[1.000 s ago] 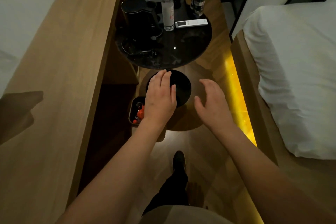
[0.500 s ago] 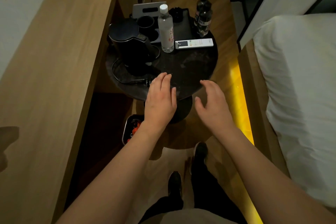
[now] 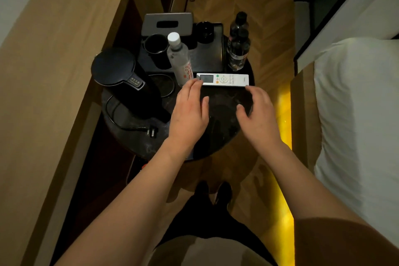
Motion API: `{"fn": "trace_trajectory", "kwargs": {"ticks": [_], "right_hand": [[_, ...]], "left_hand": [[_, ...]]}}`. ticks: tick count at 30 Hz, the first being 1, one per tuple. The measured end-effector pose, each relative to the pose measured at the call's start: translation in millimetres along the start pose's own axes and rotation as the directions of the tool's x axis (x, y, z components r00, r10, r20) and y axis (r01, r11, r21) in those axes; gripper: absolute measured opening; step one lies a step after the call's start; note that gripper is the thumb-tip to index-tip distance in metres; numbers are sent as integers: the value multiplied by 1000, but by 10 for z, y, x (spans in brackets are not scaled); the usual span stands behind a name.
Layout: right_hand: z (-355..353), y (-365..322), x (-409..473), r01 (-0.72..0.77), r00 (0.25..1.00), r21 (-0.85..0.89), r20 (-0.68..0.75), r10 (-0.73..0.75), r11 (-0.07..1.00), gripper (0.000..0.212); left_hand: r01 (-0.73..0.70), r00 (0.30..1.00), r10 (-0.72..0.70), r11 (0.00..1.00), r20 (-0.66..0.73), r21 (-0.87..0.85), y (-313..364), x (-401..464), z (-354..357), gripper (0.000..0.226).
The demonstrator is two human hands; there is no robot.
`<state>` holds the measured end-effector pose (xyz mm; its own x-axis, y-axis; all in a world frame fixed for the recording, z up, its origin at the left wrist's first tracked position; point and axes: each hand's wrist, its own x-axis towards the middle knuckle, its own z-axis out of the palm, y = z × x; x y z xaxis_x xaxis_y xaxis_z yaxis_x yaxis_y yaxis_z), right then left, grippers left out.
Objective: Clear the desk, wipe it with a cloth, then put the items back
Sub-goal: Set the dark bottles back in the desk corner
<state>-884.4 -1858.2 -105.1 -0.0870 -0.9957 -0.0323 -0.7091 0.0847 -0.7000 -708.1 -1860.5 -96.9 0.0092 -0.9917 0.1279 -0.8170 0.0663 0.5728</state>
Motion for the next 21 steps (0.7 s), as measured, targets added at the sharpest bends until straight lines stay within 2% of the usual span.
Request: {"fn": "trace_trajectory", "kwargs": {"ticks": [5, 9, 13, 17, 21], "right_hand": [[-85, 137, 669, -38, 999, 24, -26, 38, 999, 48], [-184, 211, 1295, -54, 993, 49, -105, 58, 997, 45], [-225, 287, 1944, -7, 993, 59, -121, 14, 998, 42], [-233, 322, 2485, 43, 997, 60, -69, -38, 997, 43], [-184, 316, 2869, 111, 989, 85, 93, -118, 990, 48]], "left_hand": [[45, 999, -46, 994, -5, -104, 70, 621, 188, 43], [39, 999, -33, 984, 39, -172, 81, 1079, 418, 42], [59, 997, -46, 974, 64, -221, 150, 1428, 681, 44], [104, 993, -85, 953, 80, -285, 285, 1672, 862, 46], [140, 990, -124, 946, 75, -293, 397, 1834, 998, 49]]}}
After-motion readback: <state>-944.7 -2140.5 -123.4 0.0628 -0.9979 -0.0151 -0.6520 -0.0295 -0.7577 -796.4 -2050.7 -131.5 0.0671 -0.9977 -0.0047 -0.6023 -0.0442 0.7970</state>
